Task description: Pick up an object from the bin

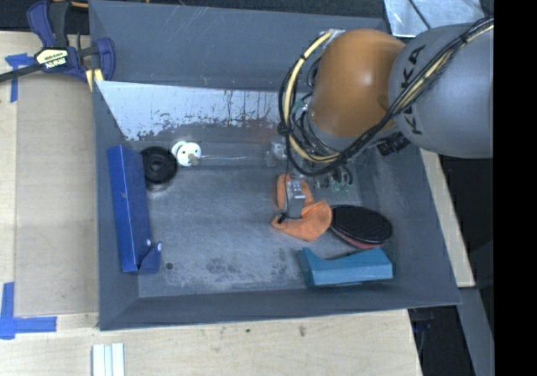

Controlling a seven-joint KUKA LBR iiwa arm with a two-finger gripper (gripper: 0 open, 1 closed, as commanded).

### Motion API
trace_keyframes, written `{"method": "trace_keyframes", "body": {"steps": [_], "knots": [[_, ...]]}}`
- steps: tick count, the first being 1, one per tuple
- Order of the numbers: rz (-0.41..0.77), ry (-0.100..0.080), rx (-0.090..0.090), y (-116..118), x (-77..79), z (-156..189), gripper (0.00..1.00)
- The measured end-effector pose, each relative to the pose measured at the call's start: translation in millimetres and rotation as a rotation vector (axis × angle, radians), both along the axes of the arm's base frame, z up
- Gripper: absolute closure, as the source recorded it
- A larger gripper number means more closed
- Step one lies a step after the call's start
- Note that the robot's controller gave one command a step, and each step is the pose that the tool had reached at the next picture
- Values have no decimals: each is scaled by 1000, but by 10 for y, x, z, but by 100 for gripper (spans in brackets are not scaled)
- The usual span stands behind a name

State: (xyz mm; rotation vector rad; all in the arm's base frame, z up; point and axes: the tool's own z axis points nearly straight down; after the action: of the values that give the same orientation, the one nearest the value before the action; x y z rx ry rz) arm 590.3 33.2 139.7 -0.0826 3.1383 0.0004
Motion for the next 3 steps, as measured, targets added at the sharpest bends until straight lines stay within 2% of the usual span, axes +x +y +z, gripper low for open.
{"method": "trace_keyframes", "body": {"steps": [1,2,3], "knots": [[0,0,0,0,0,0,0],[-68,-3,2,-292,-59,-170,0],[-64,-3,0,-662,-142,-621,100]]}}
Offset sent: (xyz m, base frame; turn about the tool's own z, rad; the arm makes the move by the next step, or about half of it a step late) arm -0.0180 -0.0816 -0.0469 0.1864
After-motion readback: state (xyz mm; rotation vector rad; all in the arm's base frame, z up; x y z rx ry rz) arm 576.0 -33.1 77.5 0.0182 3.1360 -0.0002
